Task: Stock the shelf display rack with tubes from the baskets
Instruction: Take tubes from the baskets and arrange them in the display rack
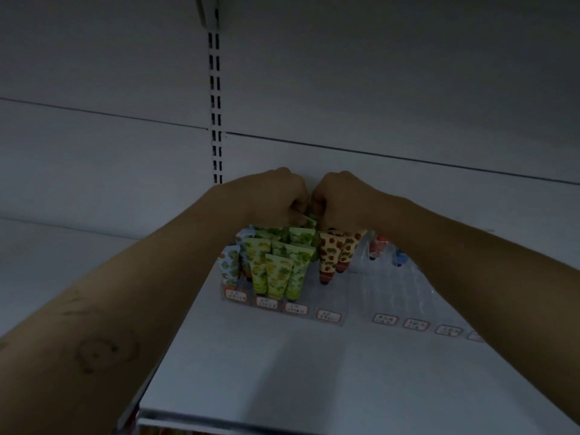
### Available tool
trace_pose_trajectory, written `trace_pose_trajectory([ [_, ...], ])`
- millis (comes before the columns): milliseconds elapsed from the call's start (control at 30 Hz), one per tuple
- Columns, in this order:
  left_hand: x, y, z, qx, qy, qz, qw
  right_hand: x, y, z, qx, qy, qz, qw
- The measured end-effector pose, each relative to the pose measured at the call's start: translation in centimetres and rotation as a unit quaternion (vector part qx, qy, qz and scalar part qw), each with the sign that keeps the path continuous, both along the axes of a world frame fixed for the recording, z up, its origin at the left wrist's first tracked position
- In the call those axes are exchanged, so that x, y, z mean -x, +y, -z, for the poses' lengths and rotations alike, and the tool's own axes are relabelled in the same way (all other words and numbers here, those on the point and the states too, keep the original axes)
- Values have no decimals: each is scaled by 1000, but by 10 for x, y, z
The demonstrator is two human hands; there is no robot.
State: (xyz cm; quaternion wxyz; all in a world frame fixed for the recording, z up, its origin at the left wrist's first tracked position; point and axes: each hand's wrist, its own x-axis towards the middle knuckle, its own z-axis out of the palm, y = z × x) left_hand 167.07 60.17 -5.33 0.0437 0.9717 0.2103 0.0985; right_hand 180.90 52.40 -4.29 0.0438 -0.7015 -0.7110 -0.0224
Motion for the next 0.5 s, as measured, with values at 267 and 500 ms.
trace_pose_trajectory([
  [267,3,-4,-1,1,-7,-9,1000,0,5,5,-1,44,50,998],
  [500,4,-14,12,-11,-55,-65,996,-4,18,11,32,82,106,990],
])
